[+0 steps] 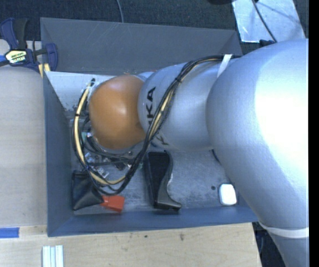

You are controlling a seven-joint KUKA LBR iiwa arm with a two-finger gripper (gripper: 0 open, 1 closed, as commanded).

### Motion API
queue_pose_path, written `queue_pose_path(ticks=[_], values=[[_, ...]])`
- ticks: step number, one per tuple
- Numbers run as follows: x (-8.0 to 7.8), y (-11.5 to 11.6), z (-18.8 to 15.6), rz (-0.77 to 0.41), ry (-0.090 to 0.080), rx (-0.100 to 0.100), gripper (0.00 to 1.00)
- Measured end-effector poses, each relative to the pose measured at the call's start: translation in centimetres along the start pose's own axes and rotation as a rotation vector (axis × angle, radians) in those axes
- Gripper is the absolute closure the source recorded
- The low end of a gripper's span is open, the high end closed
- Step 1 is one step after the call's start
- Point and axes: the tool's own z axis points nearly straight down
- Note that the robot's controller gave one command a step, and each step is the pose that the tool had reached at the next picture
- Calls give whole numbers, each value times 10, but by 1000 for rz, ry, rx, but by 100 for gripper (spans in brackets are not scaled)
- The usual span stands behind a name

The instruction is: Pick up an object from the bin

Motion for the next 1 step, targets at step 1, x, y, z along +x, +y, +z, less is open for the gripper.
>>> queue_pose_path(ticks=[1], values=[[31, 6, -152, -26, -11, 4, 100]])
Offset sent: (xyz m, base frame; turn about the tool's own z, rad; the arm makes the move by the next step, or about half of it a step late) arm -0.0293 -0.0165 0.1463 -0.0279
